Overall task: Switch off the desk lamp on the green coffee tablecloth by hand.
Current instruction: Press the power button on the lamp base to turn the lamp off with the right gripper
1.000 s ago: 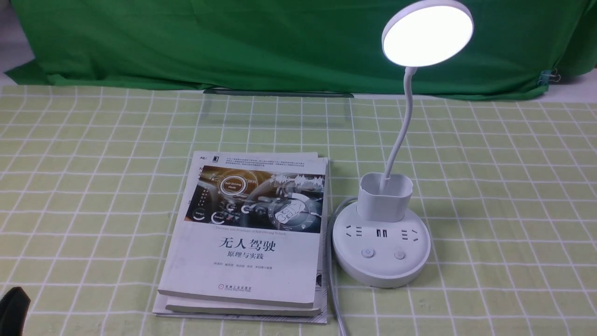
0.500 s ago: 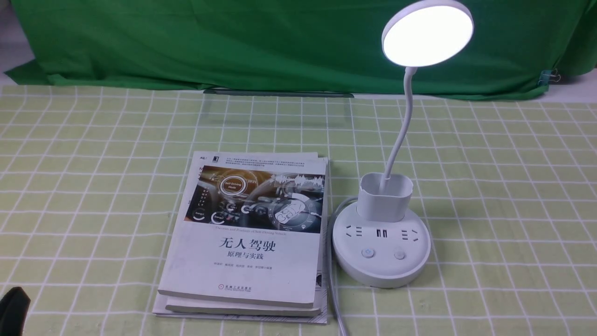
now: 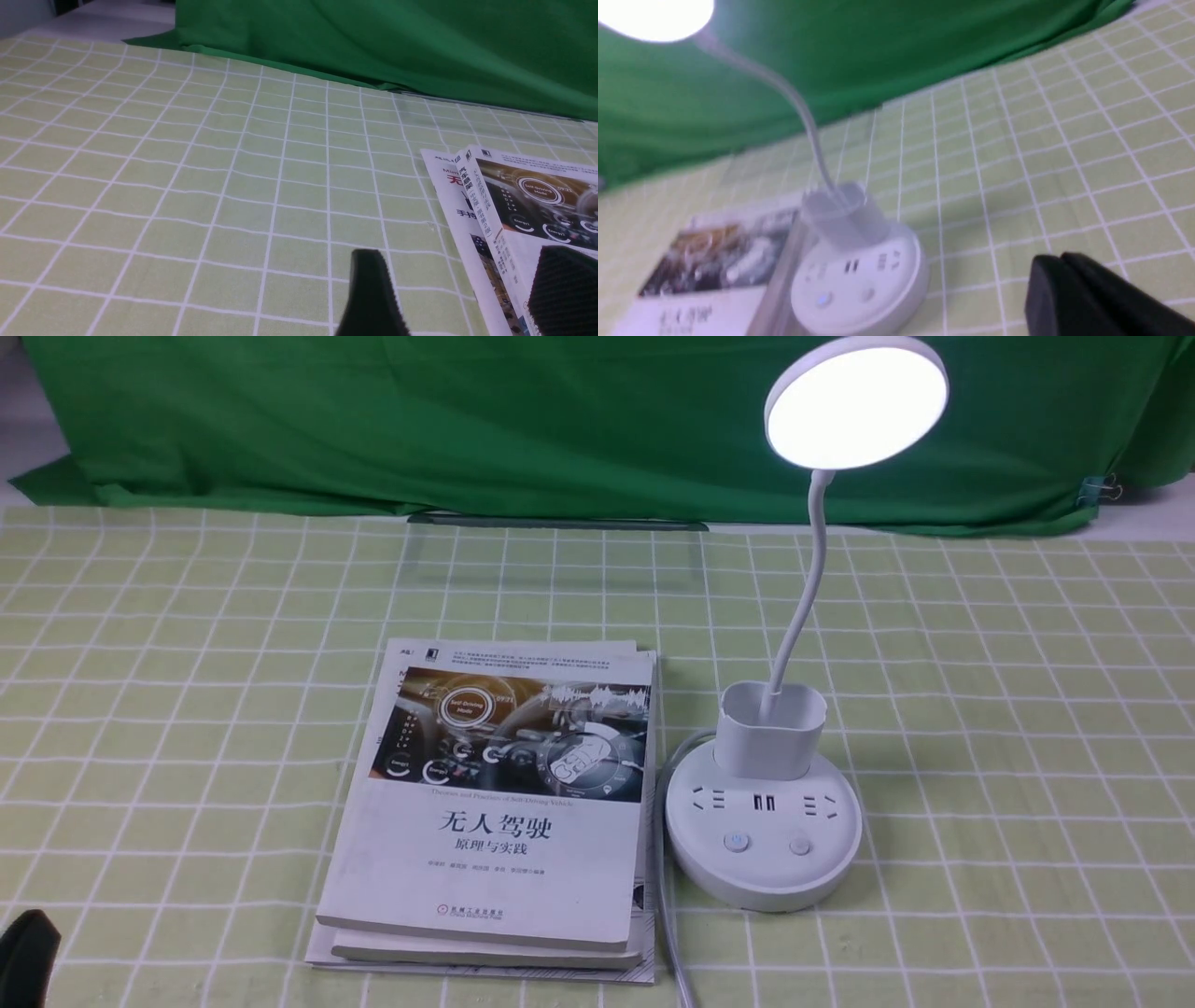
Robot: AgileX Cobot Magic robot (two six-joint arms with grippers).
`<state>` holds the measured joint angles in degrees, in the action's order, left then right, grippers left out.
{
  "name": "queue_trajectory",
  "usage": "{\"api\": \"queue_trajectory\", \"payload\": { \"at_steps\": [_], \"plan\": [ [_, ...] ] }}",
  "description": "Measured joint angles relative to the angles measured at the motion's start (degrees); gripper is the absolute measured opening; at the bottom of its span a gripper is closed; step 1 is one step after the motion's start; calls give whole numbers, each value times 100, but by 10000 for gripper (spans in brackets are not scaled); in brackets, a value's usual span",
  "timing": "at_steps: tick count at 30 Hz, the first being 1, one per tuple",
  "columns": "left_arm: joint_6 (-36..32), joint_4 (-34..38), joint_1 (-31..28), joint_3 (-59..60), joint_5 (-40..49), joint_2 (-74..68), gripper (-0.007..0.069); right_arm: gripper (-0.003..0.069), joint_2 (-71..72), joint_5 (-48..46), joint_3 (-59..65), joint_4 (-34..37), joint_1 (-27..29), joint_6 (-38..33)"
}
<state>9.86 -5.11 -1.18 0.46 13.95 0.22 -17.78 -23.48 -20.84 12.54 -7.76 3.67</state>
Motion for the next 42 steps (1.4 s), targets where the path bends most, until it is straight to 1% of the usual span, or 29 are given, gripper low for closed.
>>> {"api": "queue_trajectory", "payload": {
  "at_steps": [2,3,4,8,9,11,13,15,16,17,20,21,22,25,31,42],
  "plan": [
    [0,0,0,0,0,0,410,46,-896,-937,-752,-4,-159,-431],
    [0,0,0,0,0,0,410,46,-983,-1015,-813,-4,-169,-431],
    [0,0,0,0,0,0,410,46,-1674,-1627,-1253,-12,-208,-663],
    [0,0,0,0,0,0,410,45,-3285,-2136,-2005,19,-245,-1021],
    [0,0,0,0,0,0,410,45,-3361,-2144,-2037,28,-253,-1047],
    [0,0,0,0,0,0,410,45,-4179,-2162,-2370,48,-411,-1150],
    [0,0,0,0,0,0,410,45,-4878,-2154,-2672,54,-720,-1201],
    [0,0,0,0,0,0,410,45,-5579,-2122,-3018,18,-1150,-1213],
    [0,0,0,0,0,0,410,45,-5640,-2121,-3052,7,-1190,-1213],
    [0,0,0,0,0,0,410,45,-6093,-2117,-3330,-31,-1490,-1220],
    [0,0,0,0,0,0,410,45,-6861,-2091,-3867,-164,-1940,-1226],
    [0,0,0,0,0,0,410,45,-6906,-2091,-3899,-174,-1987,-1226],
    [0,0,0,0,0,0,410,45,-7255,-2078,-4163,-237,-2137,-1226],
    [0,0,0,0,0,0,410,45,-7800,-2078,-4576,-285,-2238,-1226],
    [0,0,0,0,0,0,410,45,-8480,-2067,-5085,-527,-2208,-1182],
    [0,0,0,0,0,0,410,45,-9086,-2076,-5413,-581,-2176,-1159]
  ]
}}
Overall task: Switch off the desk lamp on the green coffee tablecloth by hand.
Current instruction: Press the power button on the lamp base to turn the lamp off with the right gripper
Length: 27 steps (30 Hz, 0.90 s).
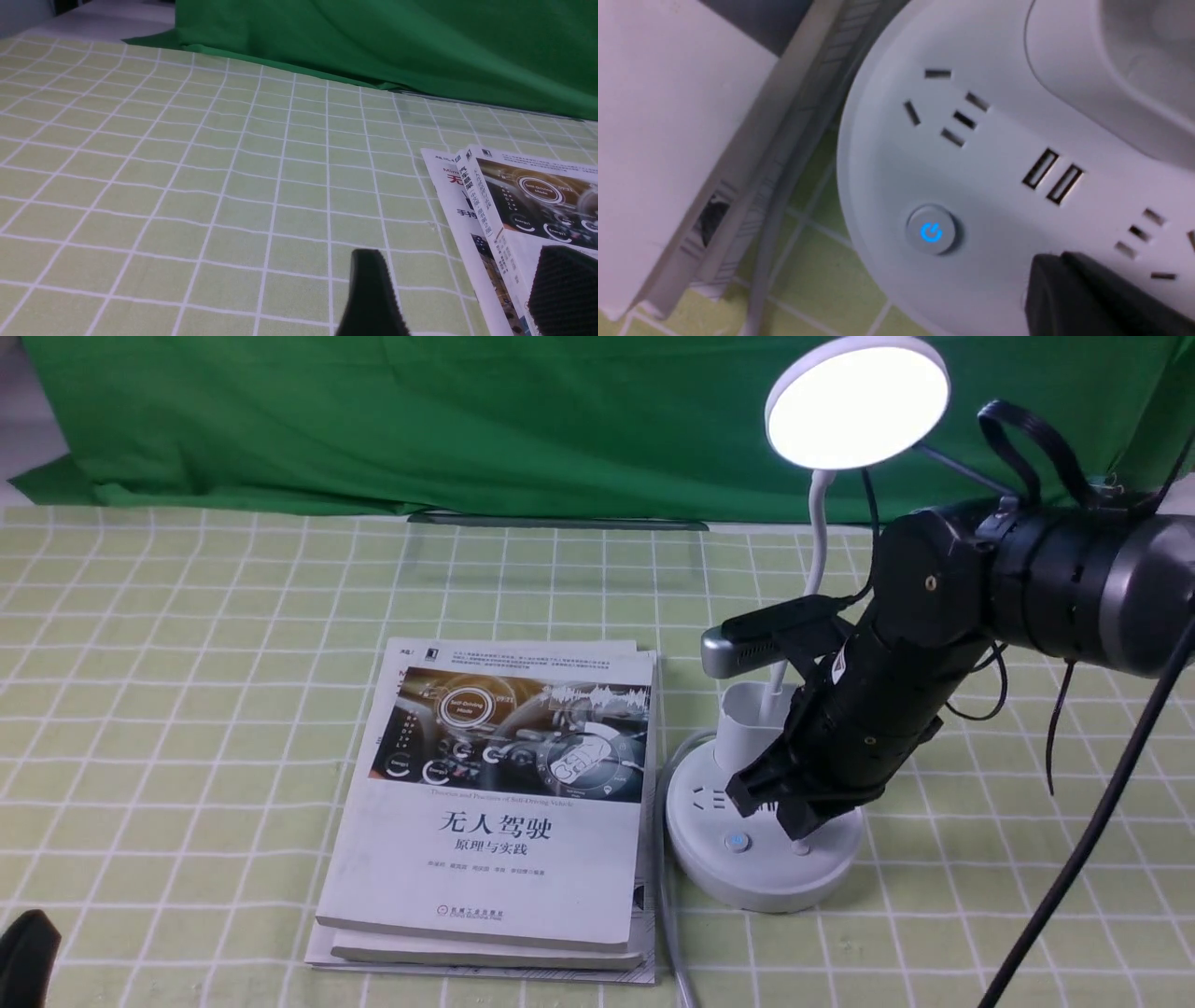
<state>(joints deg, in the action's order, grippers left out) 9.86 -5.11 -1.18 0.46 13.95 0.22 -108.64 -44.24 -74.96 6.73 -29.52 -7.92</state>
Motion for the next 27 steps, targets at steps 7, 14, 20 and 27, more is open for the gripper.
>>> {"api": "queue_trajectory", "payload": {
  "at_steps": [7,14,20,27],
  "plan": [
    [0,0,0,0,0,0,410,45,-213,-91,-117,-7,37,6],
    [0,0,0,0,0,0,410,45,-23,-52,-70,-173,44,140],
    [0,0,0,0,0,0,410,45,363,-124,-53,-192,38,170],
    [0,0,0,0,0,0,410,45,209,-60,120,-127,-42,170]
  ]
}}
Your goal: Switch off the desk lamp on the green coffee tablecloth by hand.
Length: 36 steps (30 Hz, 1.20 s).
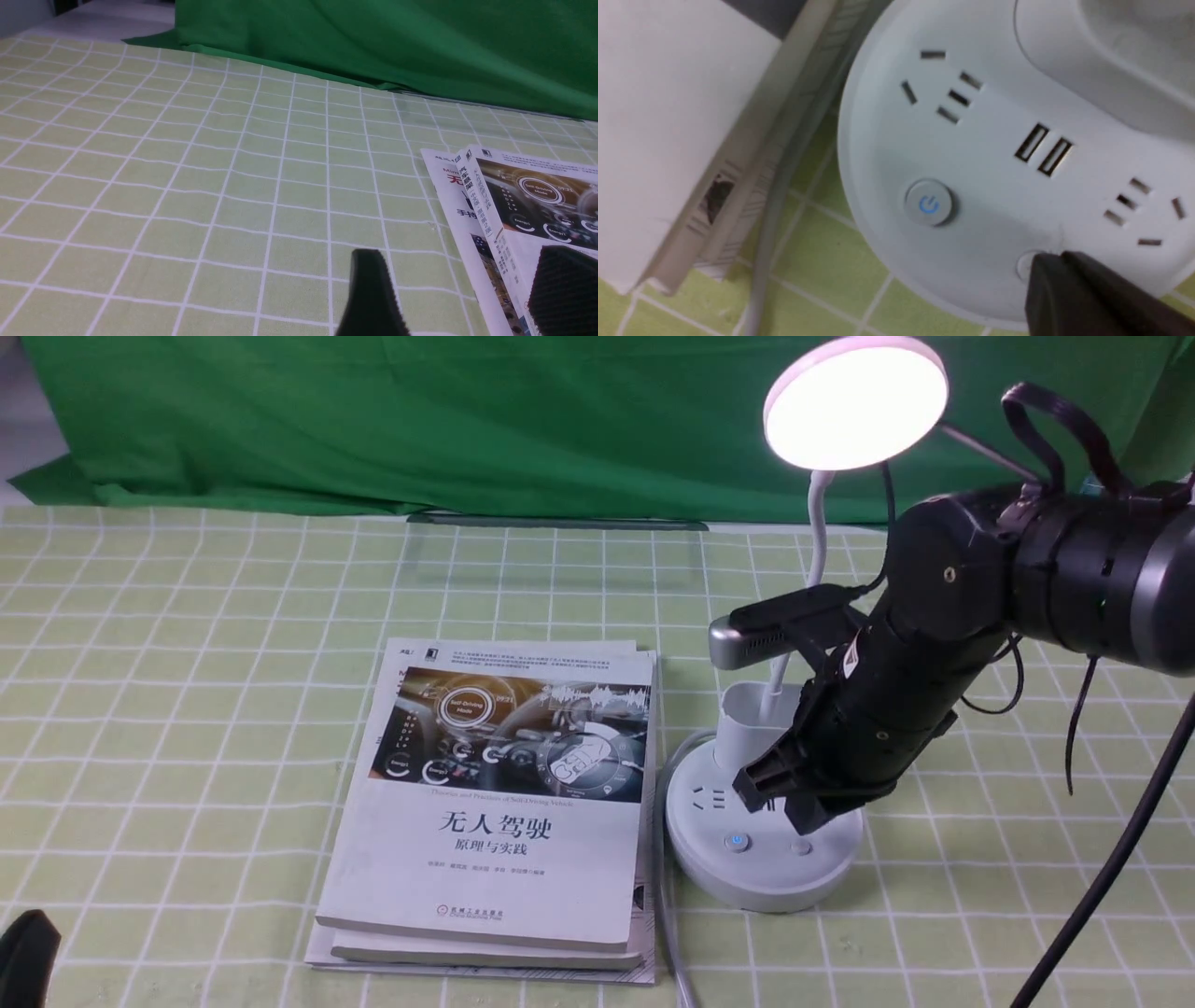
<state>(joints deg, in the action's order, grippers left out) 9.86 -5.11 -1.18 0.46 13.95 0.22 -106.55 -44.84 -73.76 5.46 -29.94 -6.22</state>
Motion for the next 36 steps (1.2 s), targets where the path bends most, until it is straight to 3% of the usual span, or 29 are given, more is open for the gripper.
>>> {"api": "queue_trajectory", "payload": {
  "at_steps": [11,32,36],
  "plan": [
    [0,0,0,0,-1,0,410,45,-223,86,-1,-31,-12,0],
    [0,0,0,0,-1,0,410,47,483,115,97,-75,-13,127],
    [0,0,0,0,-1,0,410,47,1154,87,584,-80,-13,242]
  ]
}}
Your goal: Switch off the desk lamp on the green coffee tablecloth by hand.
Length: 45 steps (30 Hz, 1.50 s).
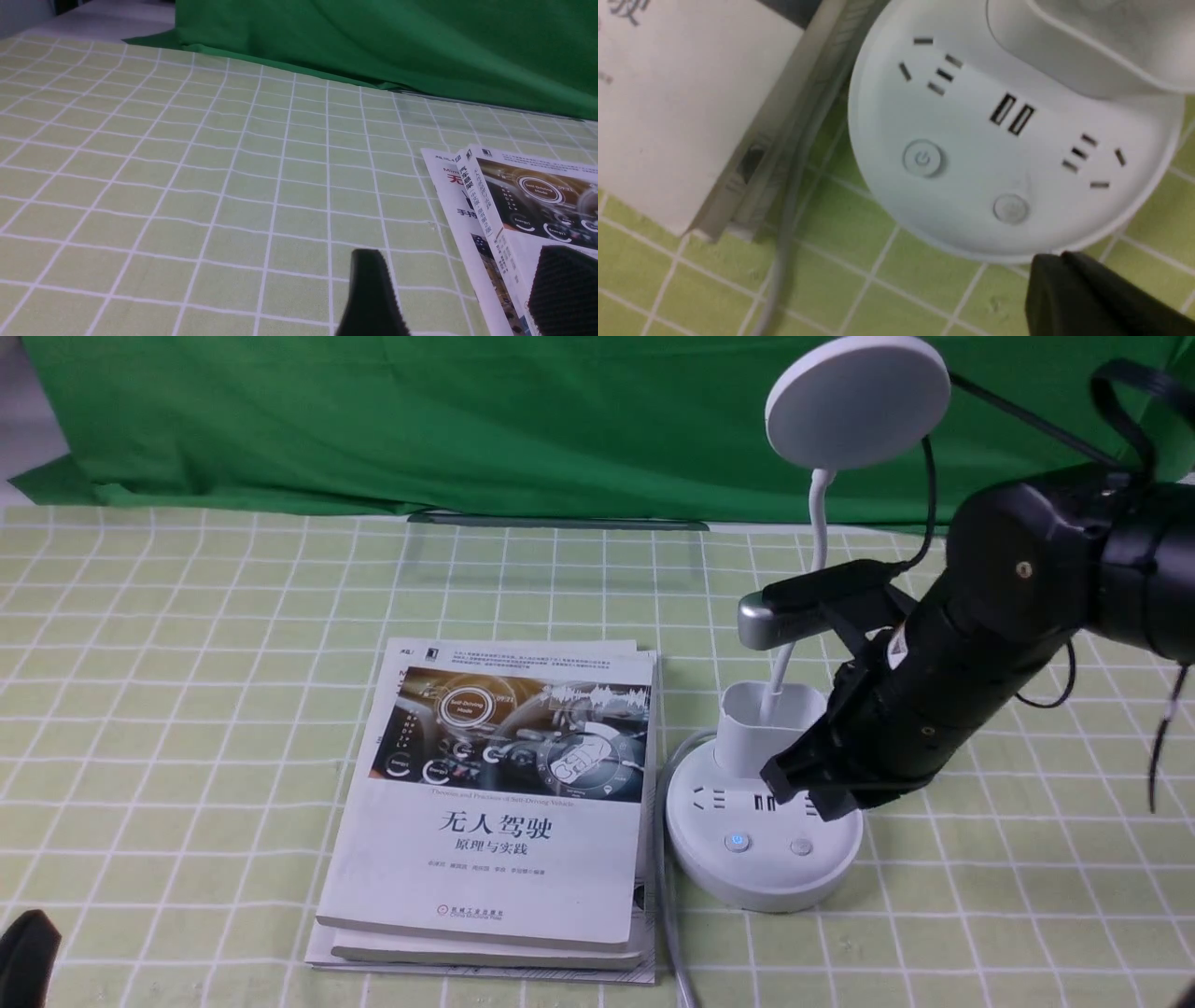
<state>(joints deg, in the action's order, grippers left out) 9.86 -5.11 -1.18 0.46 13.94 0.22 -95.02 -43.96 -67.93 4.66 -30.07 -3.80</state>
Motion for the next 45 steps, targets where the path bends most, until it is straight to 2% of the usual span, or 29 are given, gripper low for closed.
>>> {"api": "queue_trajectory", "payload": {
  "at_steps": [10,21,24,28,30,35,40,45],
  "plan": [
    [0,0,0,0,0,0,410,48,2685,60,1938,0,0,27],
    [0,0,0,0,0,0,410,66,3947,445,2104,-28,0,36],
    [0,0,0,0,0,0,410,52,4138,594,2172,-111,6,36],
    [0,0,0,0,0,0,410,41,4976,1196,2975,-207,515,-16],
    [0,0,0,0,0,0,410,41,5642,1888,3733,-232,1037,-19],
    [0,0,0,0,0,0,410,41,7369,3301,5574,-232,1928,-23],
    [0,0,0,0,0,0,410,41,8700,3660,6655,-237,2454,-79],
    [0,0,0,0,0,0,410,41,9448,3516,6837,-246,2592,-194]
  ]
}}
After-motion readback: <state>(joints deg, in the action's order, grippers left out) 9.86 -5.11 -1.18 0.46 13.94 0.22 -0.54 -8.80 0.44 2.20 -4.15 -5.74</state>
